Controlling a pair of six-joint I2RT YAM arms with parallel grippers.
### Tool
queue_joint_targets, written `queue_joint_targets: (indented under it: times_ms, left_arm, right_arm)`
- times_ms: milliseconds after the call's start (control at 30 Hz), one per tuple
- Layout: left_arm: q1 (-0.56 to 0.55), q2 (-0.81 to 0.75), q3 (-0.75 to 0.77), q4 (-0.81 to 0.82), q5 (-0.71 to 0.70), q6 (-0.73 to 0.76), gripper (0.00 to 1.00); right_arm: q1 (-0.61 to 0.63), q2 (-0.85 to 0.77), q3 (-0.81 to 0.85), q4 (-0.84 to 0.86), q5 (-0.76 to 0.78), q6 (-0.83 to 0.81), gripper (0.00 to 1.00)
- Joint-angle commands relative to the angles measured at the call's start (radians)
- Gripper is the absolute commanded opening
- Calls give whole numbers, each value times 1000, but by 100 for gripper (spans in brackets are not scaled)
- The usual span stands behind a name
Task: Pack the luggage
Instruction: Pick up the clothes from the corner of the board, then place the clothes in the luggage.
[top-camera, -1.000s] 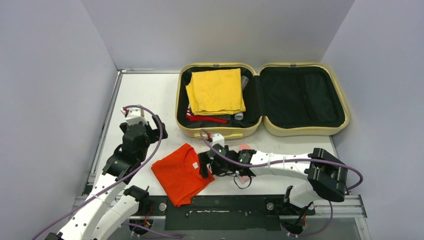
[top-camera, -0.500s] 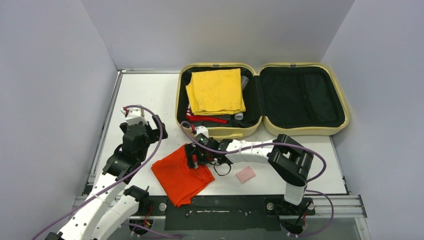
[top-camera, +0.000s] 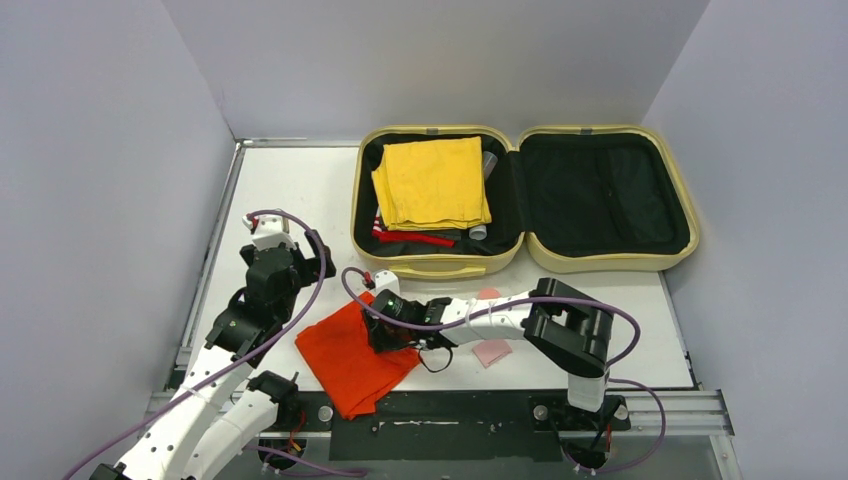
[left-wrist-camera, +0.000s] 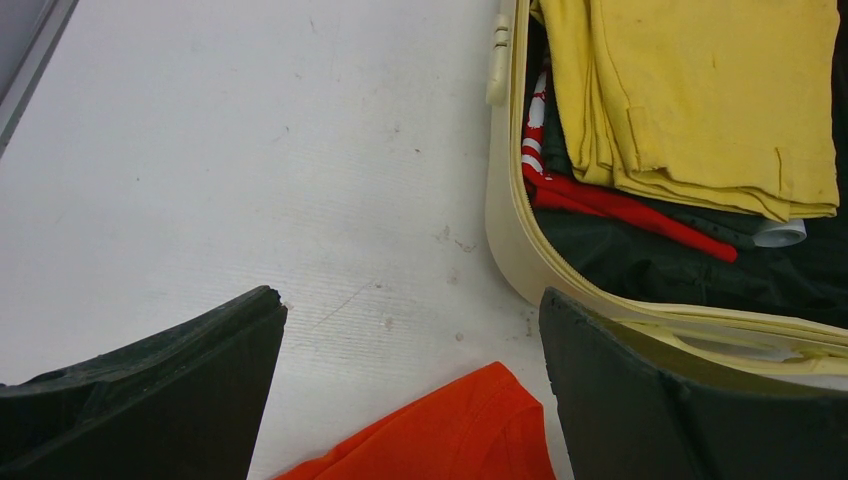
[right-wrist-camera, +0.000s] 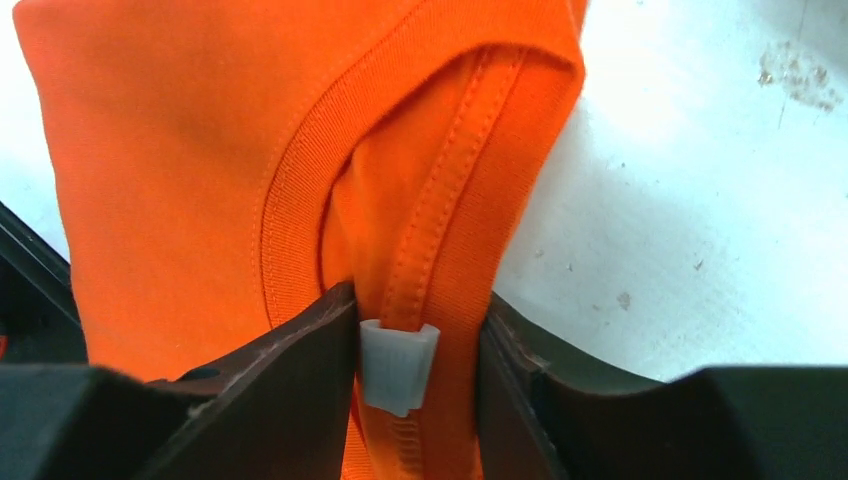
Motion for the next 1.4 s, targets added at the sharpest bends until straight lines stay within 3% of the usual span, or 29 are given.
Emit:
queue_joint_targets:
  times_ms: [0,233,433,833,1367]
  left_arm:
    - [-4,-6,42,39,9,16,96]
    - [-4,-9,40,38,3,16,96]
    - [-4,-17,48,25,-32,14,96]
    - [-5,-159,21,12,-232,-22,96]
    - [-5,-178,18,9,-269,-32,96]
  right_arm:
    - [13,108,-88,-149,-60,28,36]
    - [7,46,-91,-119,-66,34,0]
    - [-12,-134,-67,-30,-110,-12,0]
    - [-94,-313,38,-118,-182,-80,0]
    - [-280,-480,253,-219,-324,-135,0]
